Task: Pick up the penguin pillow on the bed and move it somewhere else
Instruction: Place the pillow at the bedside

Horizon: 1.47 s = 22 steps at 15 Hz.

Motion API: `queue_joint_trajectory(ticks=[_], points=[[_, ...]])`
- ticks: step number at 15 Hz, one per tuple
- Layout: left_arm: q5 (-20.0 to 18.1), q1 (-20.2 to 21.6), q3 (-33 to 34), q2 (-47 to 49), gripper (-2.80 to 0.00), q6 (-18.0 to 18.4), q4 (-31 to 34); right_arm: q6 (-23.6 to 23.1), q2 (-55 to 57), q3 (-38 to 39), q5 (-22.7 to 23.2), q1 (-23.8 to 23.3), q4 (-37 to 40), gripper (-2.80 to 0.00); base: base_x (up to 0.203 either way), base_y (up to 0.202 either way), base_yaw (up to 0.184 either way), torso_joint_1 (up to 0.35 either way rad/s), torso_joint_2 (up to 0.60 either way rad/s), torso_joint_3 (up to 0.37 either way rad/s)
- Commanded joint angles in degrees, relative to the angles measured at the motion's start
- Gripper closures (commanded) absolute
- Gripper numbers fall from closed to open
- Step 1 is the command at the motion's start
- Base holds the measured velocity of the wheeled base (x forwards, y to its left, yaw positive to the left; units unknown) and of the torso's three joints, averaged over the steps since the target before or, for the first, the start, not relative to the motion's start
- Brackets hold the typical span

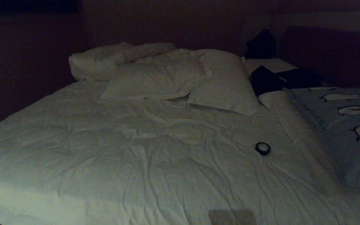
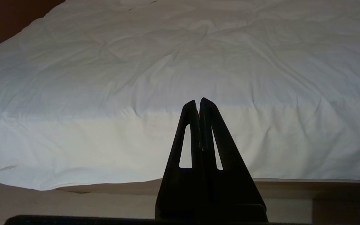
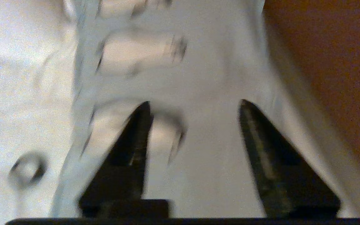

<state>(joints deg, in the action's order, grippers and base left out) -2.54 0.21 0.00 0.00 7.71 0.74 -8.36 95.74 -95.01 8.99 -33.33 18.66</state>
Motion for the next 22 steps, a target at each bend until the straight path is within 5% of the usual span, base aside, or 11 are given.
queue_joint_trajectory(ticks=[1,5,10,11,14,22], points=[[-0.01,0.06,0.09,-0.09,0.0,0.02,0.05,3.42,-12.04,11.05,1.91,-0.63,0.58,0.0,0.0,0.0,0.0,0.0,0.0,0.0],[-0.01,0.06,0.09,-0.09,0.0,0.02,0.04,10.55,-25.23,28.0,3.45,-1.65,0.73,0.0,0.0,0.0,0.0,0.0,0.0,0.0],[-0.01,-0.01,0.09,-0.09,0.0,0.02,0.05,12.47,-32.34,39.73,3.25,-8.8,0.78,0.0,0.0,0.0,0.0,0.0,0.0,0.0],[-0.01,-0.02,0.09,-0.09,0.0,0.02,0.01,13.53,-32.99,40.92,3.27,-10.48,0.66,-2.75,0.0,0.0,0.0,0.0,0.0,0.0],[-0.01,0.06,0.09,-0.09,0.0,0.02,0.0,17.15,-32.28,42.39,5.17,-15.75,0.48,-2.8,0.0,0.0,0.0,0.0,0.0,0.0],[-0.01,0.0,0.09,-0.09,0.0,0.02,-0.01,17.33,-15.29,42.1,24.38,-33.92,-4.55,-2.8,0.0,0.0,0.0,0.0,0.0,0.0]])
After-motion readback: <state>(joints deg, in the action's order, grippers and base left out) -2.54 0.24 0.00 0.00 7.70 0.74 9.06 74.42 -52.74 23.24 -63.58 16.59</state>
